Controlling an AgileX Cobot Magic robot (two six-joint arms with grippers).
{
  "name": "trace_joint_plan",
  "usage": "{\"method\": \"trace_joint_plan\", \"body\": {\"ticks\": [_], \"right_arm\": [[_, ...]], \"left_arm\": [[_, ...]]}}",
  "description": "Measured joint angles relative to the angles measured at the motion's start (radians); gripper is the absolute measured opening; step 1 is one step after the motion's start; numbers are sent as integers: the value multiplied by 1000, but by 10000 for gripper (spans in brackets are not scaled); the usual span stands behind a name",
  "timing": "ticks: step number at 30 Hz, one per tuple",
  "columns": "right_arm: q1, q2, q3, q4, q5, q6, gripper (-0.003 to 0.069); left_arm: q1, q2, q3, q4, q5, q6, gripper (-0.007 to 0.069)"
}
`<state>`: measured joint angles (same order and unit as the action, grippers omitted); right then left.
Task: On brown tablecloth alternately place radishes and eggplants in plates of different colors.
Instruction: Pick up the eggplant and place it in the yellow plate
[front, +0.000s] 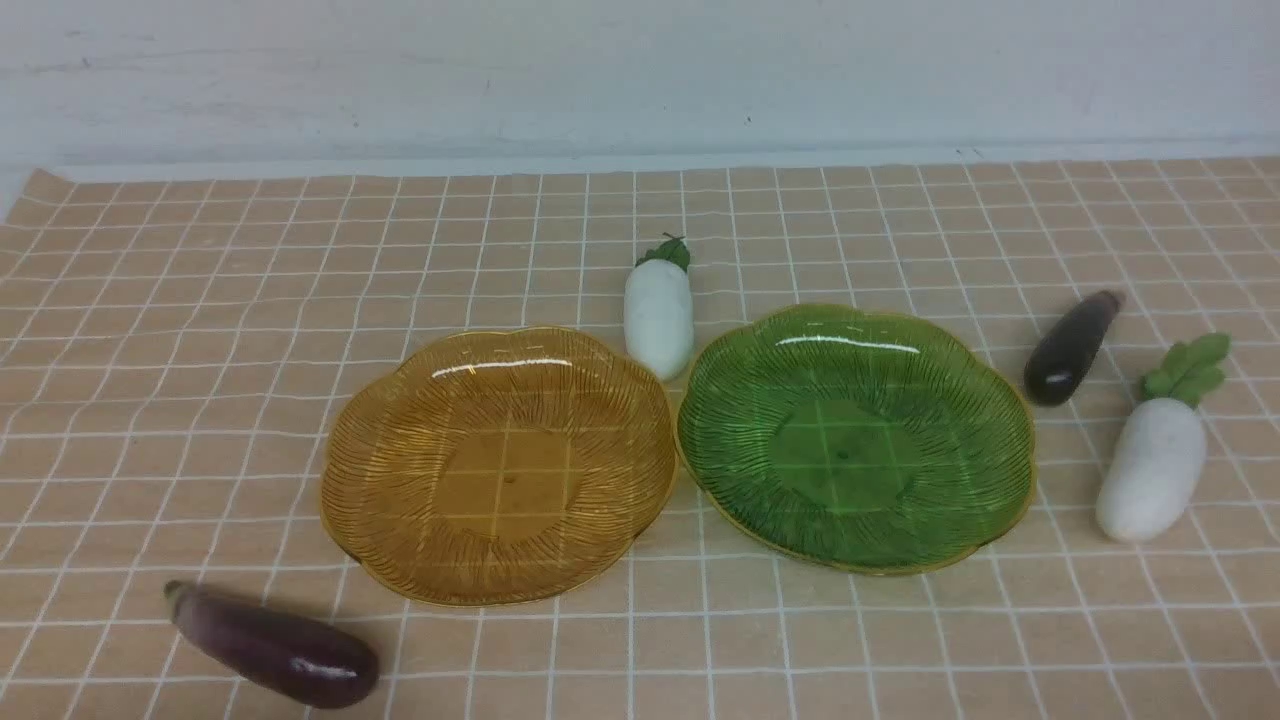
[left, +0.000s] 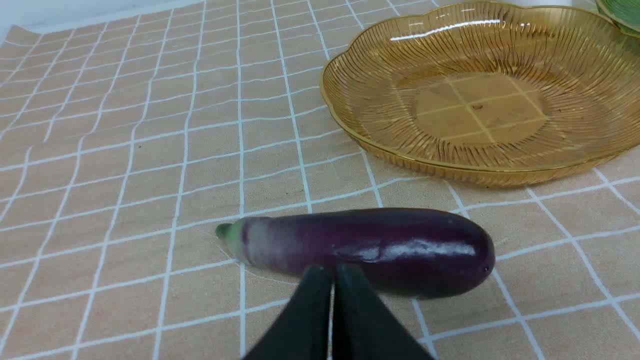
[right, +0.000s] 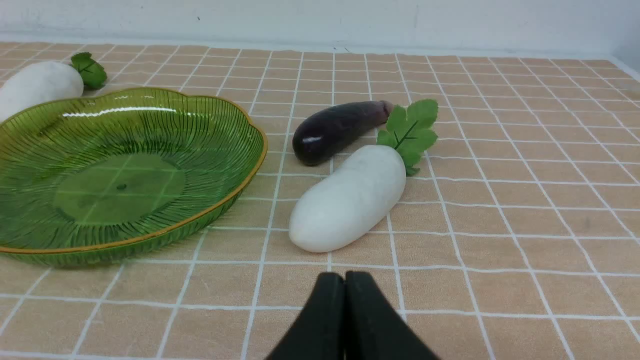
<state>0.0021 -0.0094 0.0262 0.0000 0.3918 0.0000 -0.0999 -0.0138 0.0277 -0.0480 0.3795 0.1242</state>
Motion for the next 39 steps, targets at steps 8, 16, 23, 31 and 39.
{"method": "trace_joint_plan", "body": {"ticks": [8,16,23,31,39], "right_arm": [[0,0,0,0,0,0,-16],[0,0,0,0,0,0,-16],[0,0,0,0,0,0,-16],[0,0,0,0,0,0,-16],[0,0,0,0,0,0,-16]], "left_arm": [[0,0,0,0,0,0,-3],[0,0,0,33,-3,10,-3],[0,0,3,-76,-220,-95,-3],[0,0,3,-271,-503,-248,-3],[0,0,-28,-418,-768,-375,-3]]}}
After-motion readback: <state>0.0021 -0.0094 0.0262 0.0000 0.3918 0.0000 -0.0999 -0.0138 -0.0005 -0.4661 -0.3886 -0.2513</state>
